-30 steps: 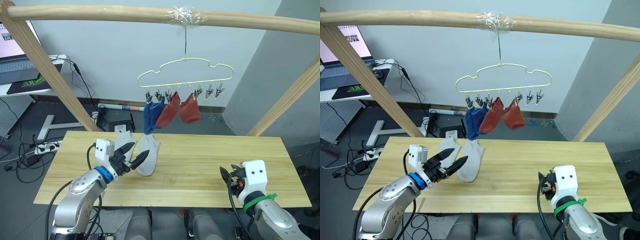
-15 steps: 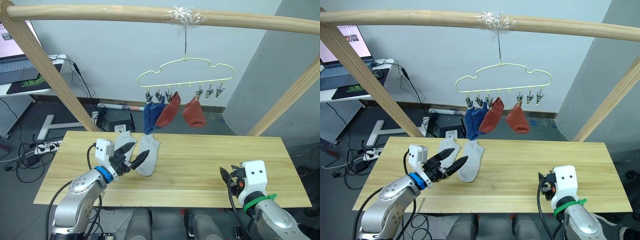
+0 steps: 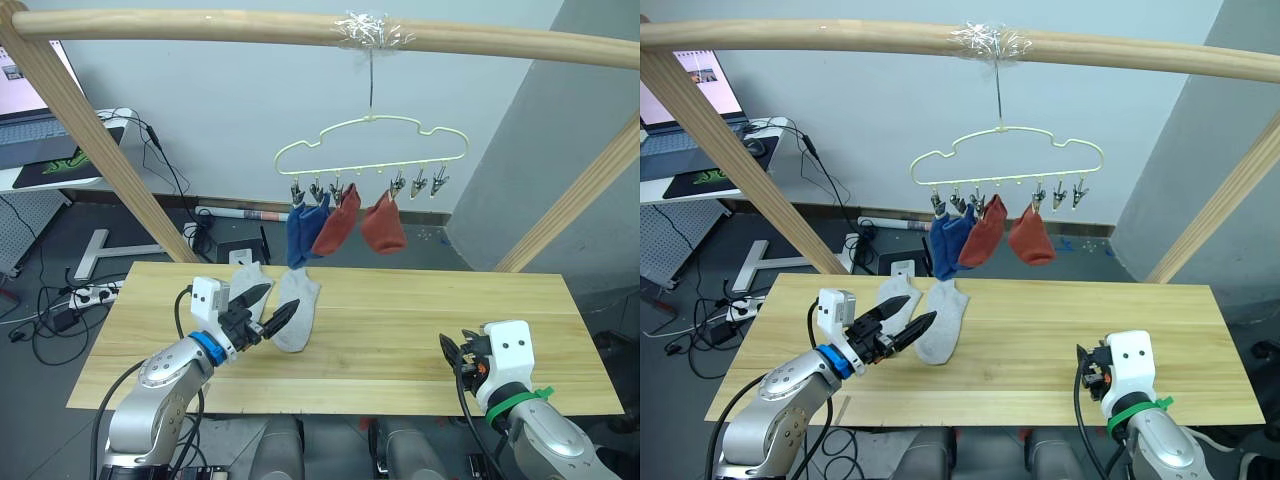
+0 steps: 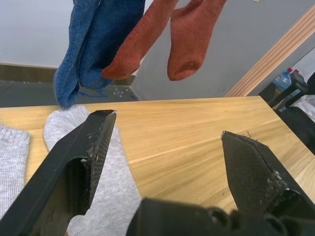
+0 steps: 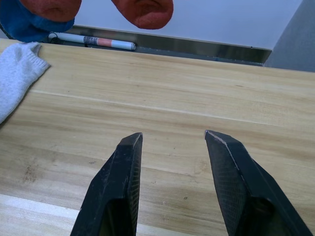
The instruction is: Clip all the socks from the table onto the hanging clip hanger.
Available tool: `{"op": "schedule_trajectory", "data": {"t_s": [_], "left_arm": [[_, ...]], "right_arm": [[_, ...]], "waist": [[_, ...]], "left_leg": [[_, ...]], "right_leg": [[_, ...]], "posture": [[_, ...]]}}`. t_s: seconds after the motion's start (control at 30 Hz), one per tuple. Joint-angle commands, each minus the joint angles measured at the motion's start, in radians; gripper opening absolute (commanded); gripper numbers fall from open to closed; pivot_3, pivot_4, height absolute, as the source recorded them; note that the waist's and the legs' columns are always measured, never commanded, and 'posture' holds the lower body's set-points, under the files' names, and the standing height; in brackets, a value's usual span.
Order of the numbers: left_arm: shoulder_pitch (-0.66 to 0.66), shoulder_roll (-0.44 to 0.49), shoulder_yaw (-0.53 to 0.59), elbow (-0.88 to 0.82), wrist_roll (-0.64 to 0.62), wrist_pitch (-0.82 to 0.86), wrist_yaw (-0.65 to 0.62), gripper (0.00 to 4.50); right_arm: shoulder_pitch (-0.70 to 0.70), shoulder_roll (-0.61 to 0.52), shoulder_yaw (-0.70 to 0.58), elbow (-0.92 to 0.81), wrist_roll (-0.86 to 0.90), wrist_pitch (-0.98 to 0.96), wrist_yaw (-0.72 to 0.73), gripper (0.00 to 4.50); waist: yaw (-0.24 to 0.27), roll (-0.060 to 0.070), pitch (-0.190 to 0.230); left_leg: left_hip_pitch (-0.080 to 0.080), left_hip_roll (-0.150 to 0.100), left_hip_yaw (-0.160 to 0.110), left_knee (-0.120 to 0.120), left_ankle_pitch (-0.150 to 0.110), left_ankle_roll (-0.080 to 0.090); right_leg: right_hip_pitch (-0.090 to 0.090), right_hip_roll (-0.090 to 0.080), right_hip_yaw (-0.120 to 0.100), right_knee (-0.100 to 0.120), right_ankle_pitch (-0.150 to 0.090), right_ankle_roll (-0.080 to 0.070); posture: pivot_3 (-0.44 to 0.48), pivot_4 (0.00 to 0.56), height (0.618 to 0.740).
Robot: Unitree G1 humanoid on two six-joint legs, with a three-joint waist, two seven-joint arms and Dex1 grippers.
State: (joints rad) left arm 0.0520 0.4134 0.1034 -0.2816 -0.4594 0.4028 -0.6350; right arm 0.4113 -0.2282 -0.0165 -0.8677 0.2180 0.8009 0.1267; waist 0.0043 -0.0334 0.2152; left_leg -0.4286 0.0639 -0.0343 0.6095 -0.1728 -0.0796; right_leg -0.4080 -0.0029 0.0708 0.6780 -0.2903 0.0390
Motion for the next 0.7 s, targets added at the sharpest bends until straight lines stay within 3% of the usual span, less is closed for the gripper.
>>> {"op": "schedule_trajectory", "data": {"t_s": [0.03,0.43,0.7], "left_arm": [[-0.005,0.005,0.001,-0.038,-0.007,-0.017,-0.007,3.90],[-0.060,0.005,0.013,-0.040,-0.033,0.017,-0.001,3.90],[-0.269,0.043,-0.005,-0.040,-0.107,0.126,-0.052,3.90]], "right_arm": [[0.004,-0.001,-0.011,-0.031,0.001,-0.007,-0.004,2.07],[-0.035,0.009,-0.025,-0.031,0.007,0.017,-0.013,2.07],[-0.331,0.050,-0.064,-0.005,0.029,0.144,-0.061,2.07]], "waist": [[0.000,0.000,0.000],[0.000,0.000,0.000],[-0.004,0.000,0.000]], "left_leg": [[0.000,0.000,0.000,0.000,0.000,0.000],[-0.002,0.000,0.000,0.000,0.000,0.000],[-0.002,0.000,0.000,0.001,0.000,0.000]], "right_leg": [[0.000,0.000,0.000,0.000,0.000,0.000],[-0.002,0.000,0.000,0.000,0.000,0.000],[-0.002,0.001,-0.001,0.001,0.001,0.001]], "posture": [[0.072,0.187,0.740],[0.072,0.188,0.740],[0.070,0.193,0.740]]}}
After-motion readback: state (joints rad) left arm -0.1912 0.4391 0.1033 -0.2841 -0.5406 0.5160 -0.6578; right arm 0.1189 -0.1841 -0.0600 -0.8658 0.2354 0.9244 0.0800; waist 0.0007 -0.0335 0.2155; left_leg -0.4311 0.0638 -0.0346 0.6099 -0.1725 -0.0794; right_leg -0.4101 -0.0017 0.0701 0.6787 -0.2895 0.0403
